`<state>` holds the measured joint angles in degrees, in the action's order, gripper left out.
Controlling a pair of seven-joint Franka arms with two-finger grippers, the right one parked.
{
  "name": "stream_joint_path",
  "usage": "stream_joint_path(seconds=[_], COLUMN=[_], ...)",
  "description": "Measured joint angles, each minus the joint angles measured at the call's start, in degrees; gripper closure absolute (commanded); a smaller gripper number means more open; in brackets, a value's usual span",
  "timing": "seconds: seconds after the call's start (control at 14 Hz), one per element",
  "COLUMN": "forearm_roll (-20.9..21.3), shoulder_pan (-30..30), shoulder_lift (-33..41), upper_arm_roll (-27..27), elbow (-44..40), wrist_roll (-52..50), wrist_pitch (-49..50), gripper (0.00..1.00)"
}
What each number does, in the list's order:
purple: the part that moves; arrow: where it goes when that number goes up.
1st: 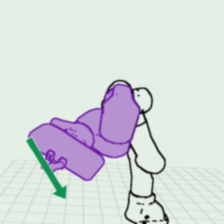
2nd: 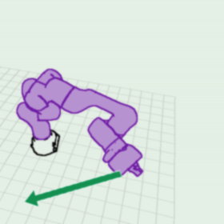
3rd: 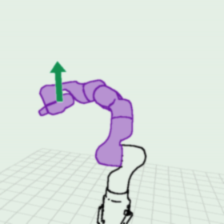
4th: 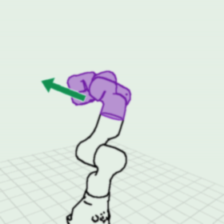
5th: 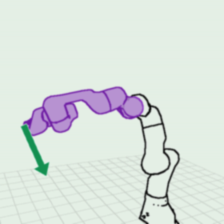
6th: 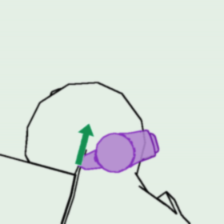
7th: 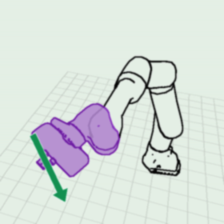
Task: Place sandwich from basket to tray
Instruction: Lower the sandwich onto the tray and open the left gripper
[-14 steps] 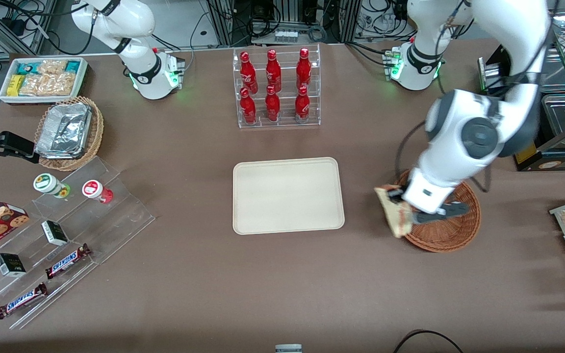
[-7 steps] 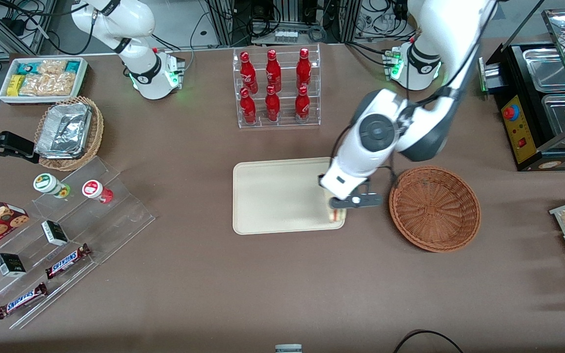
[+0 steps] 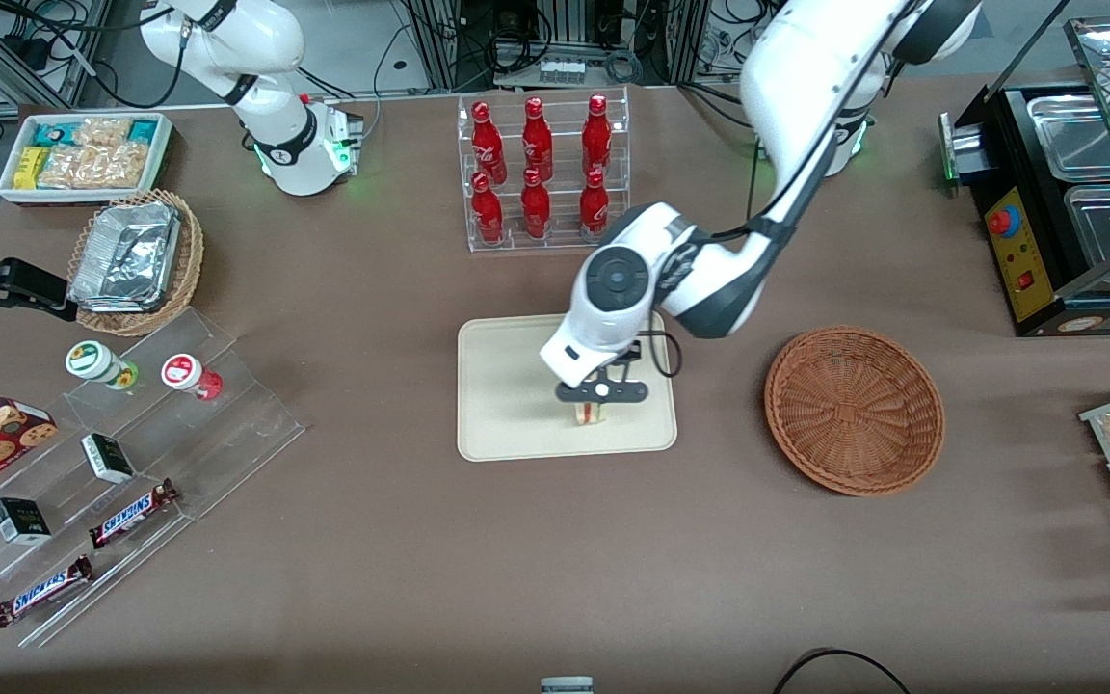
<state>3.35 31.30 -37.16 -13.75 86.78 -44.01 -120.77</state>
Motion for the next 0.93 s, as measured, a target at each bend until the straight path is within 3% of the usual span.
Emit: stream_joint_path(seconds=[0.29,0.43,0.57,0.64,0.93], forearm_roll=[0.75,0.94,1.01,1.12,1.98], shoulder_pan=[2.07,2.71,2.89,2.89,2.90], shoulder_lift=[-2.75,-3.42,-3.65,-3.76,-3.87], upper_arm_roll=[0.03,0.02,0.03,0.06,0.11], elbow=[-0.22,-0.22,-0.23,-0.23,-0.76], wrist_roll=[-0.63,-0.82,-0.86,-0.86,-1.26], wrist_pitch=[-2.61,-3.01,-3.01,-3.01,-3.02], gripper=[1.00,0.69,0.14,0.01,0.00])
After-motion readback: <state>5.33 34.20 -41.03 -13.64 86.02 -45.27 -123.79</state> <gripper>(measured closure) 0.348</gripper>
